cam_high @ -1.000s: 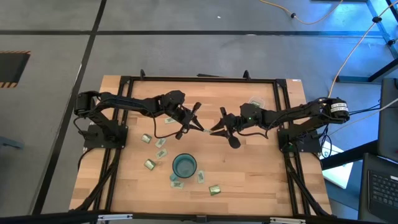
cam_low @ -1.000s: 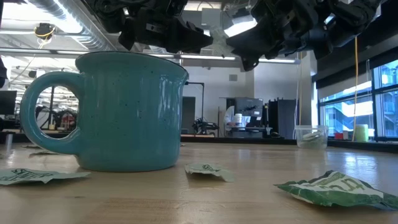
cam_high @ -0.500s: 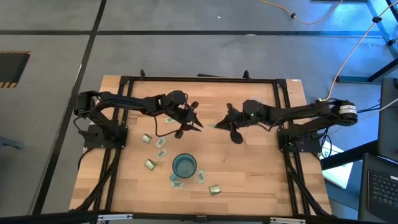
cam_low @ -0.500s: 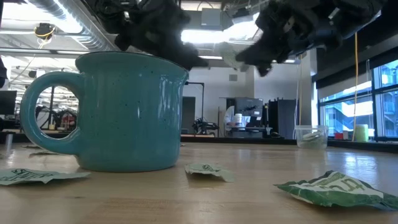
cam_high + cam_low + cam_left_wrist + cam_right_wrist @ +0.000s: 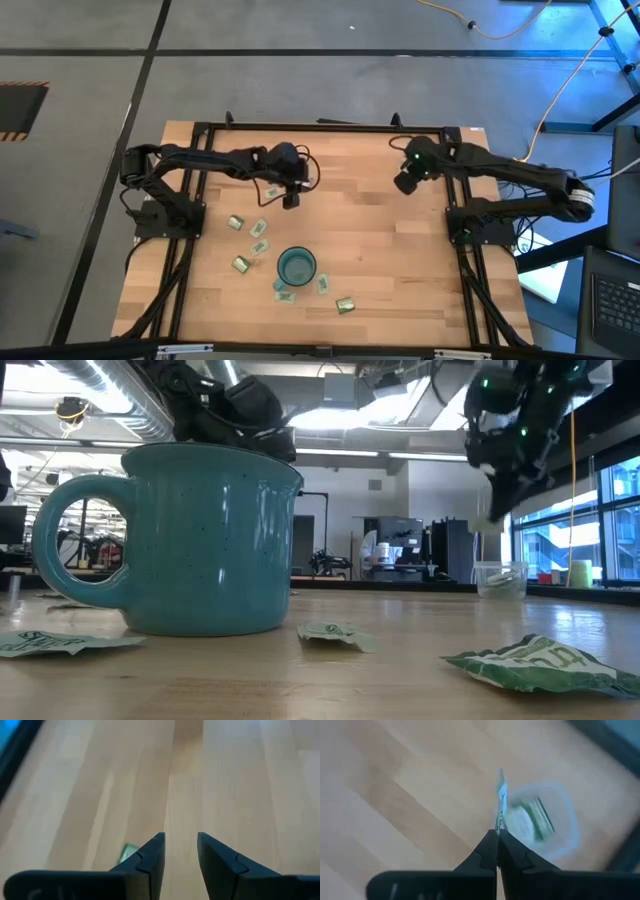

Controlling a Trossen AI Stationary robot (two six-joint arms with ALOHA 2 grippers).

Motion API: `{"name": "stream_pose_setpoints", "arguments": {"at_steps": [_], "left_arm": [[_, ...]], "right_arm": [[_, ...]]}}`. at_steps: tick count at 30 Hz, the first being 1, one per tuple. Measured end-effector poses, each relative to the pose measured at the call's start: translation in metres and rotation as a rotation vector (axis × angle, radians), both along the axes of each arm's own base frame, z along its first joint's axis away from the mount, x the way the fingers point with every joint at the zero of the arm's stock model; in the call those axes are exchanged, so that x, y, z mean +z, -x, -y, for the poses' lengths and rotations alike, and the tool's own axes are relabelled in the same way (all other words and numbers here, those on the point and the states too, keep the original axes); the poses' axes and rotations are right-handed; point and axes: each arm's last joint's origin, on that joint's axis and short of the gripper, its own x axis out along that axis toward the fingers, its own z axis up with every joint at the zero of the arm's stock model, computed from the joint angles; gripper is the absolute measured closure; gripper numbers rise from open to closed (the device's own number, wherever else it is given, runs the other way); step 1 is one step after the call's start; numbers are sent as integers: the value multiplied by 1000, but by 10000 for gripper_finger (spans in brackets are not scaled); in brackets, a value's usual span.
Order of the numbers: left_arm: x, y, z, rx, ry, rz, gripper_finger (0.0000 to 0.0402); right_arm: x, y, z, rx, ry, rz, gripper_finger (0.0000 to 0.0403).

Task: Pick and place items into bin
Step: Put the stevia packet into the transparent bin, then put the truvia packet into the transparent bin

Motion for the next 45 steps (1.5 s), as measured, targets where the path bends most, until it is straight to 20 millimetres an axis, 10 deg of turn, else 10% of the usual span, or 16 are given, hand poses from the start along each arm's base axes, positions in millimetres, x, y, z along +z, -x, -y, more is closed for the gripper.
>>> {"name": "stream_pose_setpoints", "arguments": {"at_steps": [19,32,45], "left_arm": [[-6,8,1,-16,158,-68,301],[-7,9,0,-6,160,-74,304],[-18,7,-18,24,121,-81,304]], "right_arm": [[-51,-4,47,-27,-126,-200,384],[-44,0,50,-120,10,-280,293],[-24,-8,57,-143,80,-235,282]]}}
